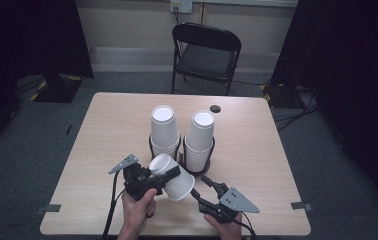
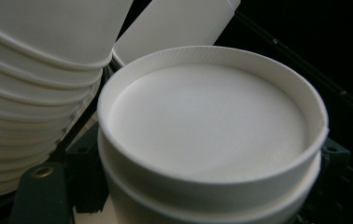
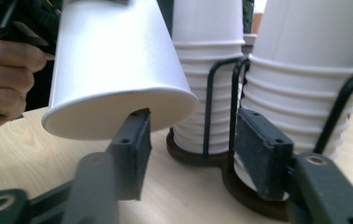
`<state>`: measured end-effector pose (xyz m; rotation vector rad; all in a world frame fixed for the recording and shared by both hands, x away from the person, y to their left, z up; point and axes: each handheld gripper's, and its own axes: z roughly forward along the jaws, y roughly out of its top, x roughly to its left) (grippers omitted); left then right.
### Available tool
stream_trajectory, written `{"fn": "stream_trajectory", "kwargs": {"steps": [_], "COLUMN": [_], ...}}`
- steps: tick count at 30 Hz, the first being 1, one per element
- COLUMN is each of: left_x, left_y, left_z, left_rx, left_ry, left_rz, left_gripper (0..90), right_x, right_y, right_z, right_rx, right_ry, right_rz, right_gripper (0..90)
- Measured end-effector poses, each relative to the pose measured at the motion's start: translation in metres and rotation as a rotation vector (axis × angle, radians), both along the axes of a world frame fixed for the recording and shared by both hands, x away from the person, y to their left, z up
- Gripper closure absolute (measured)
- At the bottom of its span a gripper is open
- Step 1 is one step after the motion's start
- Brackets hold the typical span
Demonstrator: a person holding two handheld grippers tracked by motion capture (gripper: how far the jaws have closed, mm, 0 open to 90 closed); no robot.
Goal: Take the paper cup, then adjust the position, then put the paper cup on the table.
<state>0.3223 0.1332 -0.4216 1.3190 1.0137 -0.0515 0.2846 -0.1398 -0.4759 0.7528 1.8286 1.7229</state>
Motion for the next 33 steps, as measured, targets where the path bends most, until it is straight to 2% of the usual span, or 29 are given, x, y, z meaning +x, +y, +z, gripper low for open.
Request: {"fn": "stream_trajectory", "kwargs": {"steps": [6, 7, 9, 10, 13, 18, 19, 24, 31, 33], "left_x": [-0.002, -0.002, -0.001, -0.001, 0.001, 0.002, 0.003, 0.004, 0.004, 0.004], "left_y": [0.002, 0.003, 0.004, 0.004, 0.002, 0.000, -0.002, -0.009, -0.015, -0.015], "left_z": [-0.001, -0.001, -0.006, -0.006, -0.009, -0.011, -0.011, -0.013, -0.016, -0.017], "left_rx": [-0.052, -0.048, -0.084, -0.084, -0.105, -0.114, -0.139, -0.124, -0.139, -0.132], "left_ry": [0.010, 0.014, 0.034, 0.034, 0.058, 0.065, 0.081, 0.080, 0.103, 0.102], "left_rz": [-0.022, -0.024, -0.033, -0.033, -0.045, -0.055, -0.062, -0.074, -0.102, -0.103], "left_gripper": [21.4, 21.4, 21.4, 21.4, 21.4, 21.4, 21.4, 21.4, 21.3, 21.2], "right_x": [0.002, 0.003, 0.004, 0.004, 0.009, 0.013, 0.015, 0.020, 0.026, 0.026], "right_y": [0.006, 0.008, 0.010, 0.010, 0.013, 0.014, 0.014, 0.015, 0.020, 0.022], "right_z": [0.003, 0.004, 0.006, 0.006, 0.007, 0.007, 0.007, 0.008, 0.011, 0.011], "right_rx": [0.026, 0.026, 0.026, 0.026, -0.010, -0.027, -0.034, -0.032, -0.037, -0.031], "right_ry": [-0.044, -0.062, -0.069, -0.069, -0.081, -0.081, -0.090, -0.099, -0.114, -0.114], "right_rz": [0.032, 0.050, 0.060, 0.060, 0.083, 0.090, 0.083, 0.077, 0.083, 0.076], "right_gripper": [52.0, 53.0, 53.1, 53.1, 53.6, 55.0, 54.9, 58.0, 65.1, 71.6]}}
